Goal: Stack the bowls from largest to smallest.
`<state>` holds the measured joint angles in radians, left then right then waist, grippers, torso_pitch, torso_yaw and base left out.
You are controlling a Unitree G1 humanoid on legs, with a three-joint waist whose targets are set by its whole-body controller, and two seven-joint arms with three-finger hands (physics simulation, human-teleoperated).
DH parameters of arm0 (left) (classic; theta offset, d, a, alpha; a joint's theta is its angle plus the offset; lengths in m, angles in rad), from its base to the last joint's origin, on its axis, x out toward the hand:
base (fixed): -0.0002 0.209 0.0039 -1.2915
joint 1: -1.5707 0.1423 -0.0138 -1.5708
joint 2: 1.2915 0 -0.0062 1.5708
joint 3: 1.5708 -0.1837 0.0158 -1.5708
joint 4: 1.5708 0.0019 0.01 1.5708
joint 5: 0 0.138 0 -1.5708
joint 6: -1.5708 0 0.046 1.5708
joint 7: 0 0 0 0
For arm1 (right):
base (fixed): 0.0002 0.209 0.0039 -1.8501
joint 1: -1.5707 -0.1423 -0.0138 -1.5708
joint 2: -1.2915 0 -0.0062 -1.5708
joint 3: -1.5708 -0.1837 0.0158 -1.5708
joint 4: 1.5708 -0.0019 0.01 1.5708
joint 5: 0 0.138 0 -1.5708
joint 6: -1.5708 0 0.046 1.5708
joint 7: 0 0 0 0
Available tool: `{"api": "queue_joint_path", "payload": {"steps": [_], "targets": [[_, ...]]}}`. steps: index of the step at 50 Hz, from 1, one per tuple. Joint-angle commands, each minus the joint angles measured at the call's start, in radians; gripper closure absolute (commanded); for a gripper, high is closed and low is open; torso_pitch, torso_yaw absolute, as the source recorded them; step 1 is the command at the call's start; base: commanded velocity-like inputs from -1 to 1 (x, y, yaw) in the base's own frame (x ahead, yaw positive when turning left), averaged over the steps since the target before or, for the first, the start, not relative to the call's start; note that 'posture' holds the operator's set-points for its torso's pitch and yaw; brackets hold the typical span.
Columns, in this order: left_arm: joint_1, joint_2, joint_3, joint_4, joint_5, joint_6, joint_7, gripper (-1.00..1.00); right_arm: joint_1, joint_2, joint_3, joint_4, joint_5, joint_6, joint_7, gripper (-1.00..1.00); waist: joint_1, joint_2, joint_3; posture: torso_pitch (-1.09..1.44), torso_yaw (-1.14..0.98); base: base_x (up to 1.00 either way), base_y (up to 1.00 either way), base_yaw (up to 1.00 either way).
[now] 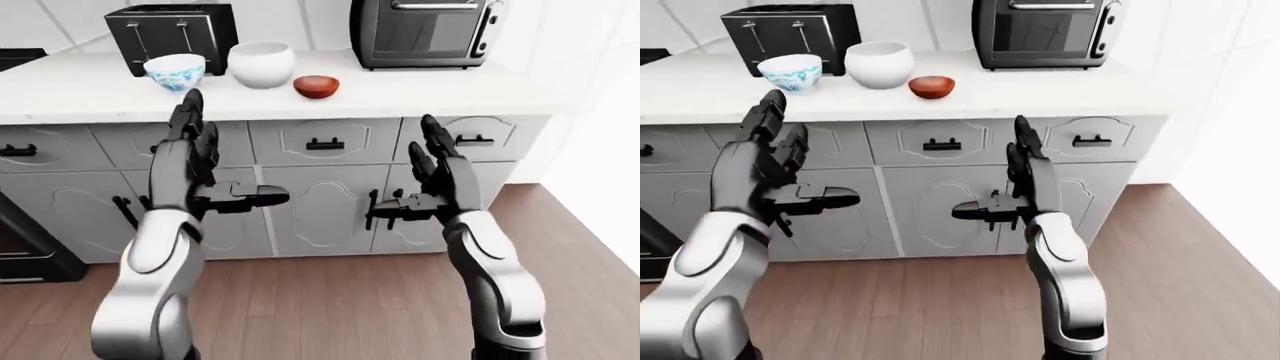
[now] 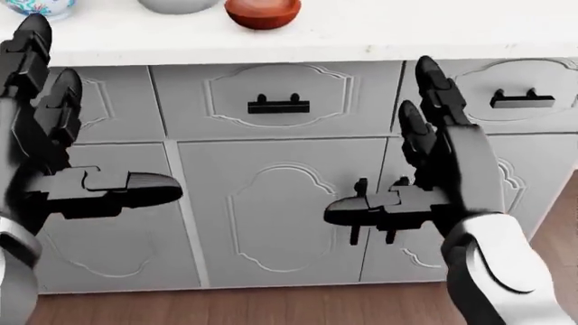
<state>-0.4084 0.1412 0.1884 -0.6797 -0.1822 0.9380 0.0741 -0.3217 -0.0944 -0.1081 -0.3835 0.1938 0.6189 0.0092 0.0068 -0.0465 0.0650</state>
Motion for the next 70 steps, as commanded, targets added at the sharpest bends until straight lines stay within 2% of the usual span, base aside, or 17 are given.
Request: {"api": "queue_joint_path", "payload": {"steps": [1,14,17,18,20,23,29,31,32,37,41,44,53,56,64,66,70], "targets": [[-0.033,0.021,0.005,-0.024,-0.029,0.002,0.012,-1.00,-0.044,-0.008,-0.005,-0.068,0.016,0.024,-0.018,-1.00,0.004,-0.002,-0.013,0.00,0.00,0.69,0.00,0.00],[-0.116,0.115,0.108,-0.081,-0.208,0.110,0.125,-1.00,-0.192,-0.048,-0.042,-0.212,0.100,0.237,-0.106,-1.00,0.008,-0.022,-0.063,0.00,0.00,0.66,0.00,0.58],[-0.140,0.138,0.123,-0.085,-0.244,0.136,0.144,-1.00,-0.233,-0.063,-0.055,-0.231,0.127,0.278,-0.134,-1.00,-0.004,0.066,-0.067,0.00,0.00,0.57,0.00,0.49],[-0.143,0.144,0.127,-0.086,-0.255,0.140,0.149,-1.00,-0.243,-0.073,-0.056,-0.237,0.132,0.282,-0.137,-1.00,-0.015,0.067,-0.009,0.00,0.00,0.39,0.00,0.00],[-0.149,0.153,0.128,-0.088,-0.272,0.149,0.163,-1.00,-0.268,-0.085,-0.077,-0.255,0.154,0.303,-0.158,-1.00,0.001,0.087,-0.044,0.00,0.00,0.27,0.00,0.00],[-0.173,0.167,0.128,-0.074,-0.291,0.154,0.179,-1.00,-0.287,-0.105,-0.076,-0.270,0.175,0.316,-0.168,-1.00,0.003,0.098,-0.043,0.00,0.00,0.30,0.00,0.00],[-0.185,0.194,0.139,-0.079,-0.341,0.162,0.214,-1.00,-0.310,-0.130,-0.103,-0.328,0.239,0.358,-0.216,-1.00,-0.005,0.092,-0.040,0.00,0.00,0.41,0.00,0.00],[-0.194,0.180,0.172,-0.078,-0.404,0.190,0.219,-1.00,-0.307,-0.149,-0.077,-0.338,0.218,0.340,-0.214,-1.00,-0.012,0.064,-0.050,0.00,0.00,0.04,0.10,0.00],[-0.193,0.186,0.178,-0.075,-0.426,0.191,0.229,-1.00,-0.308,-0.145,-0.077,-0.334,0.214,0.332,-0.213,-1.00,-0.012,0.009,-0.057,0.00,0.00,0.00,0.17,0.00],[-0.157,0.221,0.186,-0.080,-0.490,0.157,0.267,-1.00,-0.299,-0.133,-0.096,-0.331,0.214,0.290,-0.223,-1.00,-0.006,0.000,-0.028,0.00,0.00,0.00,0.21,0.00],[-0.143,0.242,0.186,-0.084,-0.520,0.138,0.290,-1.00,-0.298,-0.137,-0.106,-0.321,0.245,0.257,-0.238,-1.00,-0.014,0.023,-0.003,0.00,0.00,0.00,0.00,0.00],[-0.135,0.249,0.176,-0.086,-0.526,0.123,0.295,-1.00,-0.296,-0.141,-0.117,-0.320,0.284,0.254,-0.274,-1.00,-0.030,0.111,-0.041,0.00,0.00,0.00,0.00,-0.24],[-0.158,0.280,0.192,-0.126,-0.603,0.170,0.344,-1.00,-0.295,-0.166,-0.100,-0.325,0.298,0.259,-0.299,-1.00,0.011,0.065,-0.045,0.00,0.00,0.00,0.00,-0.92],[-0.168,0.301,0.218,-0.137,-0.656,0.188,0.374,-1.00,-0.294,-0.169,-0.089,-0.320,0.270,0.265,-0.296,-1.00,0.010,-0.006,-0.050,0.00,0.00,0.00,0.00,0.00],[-0.233,0.376,0.235,-0.123,-0.802,0.200,0.479,-1.00,-0.322,-0.163,-0.094,-0.354,0.264,0.325,-0.288,-1.00,-0.014,0.084,-0.027,0.00,0.00,0.14,0.00,0.00],[-0.234,0.398,0.230,-0.113,-0.833,0.179,0.503,-1.00,-0.325,-0.164,-0.092,-0.352,0.260,0.320,-0.283,-1.00,-0.021,0.134,-0.028,0.00,0.00,0.28,0.00,0.00],[-0.221,0.422,0.216,-0.110,-0.862,0.150,0.527,-1.00,-0.311,-0.158,-0.097,-0.356,0.258,0.307,-0.278,-1.00,-0.016,0.135,-0.025,0.00,0.00,0.29,0.00,0.00]]}}
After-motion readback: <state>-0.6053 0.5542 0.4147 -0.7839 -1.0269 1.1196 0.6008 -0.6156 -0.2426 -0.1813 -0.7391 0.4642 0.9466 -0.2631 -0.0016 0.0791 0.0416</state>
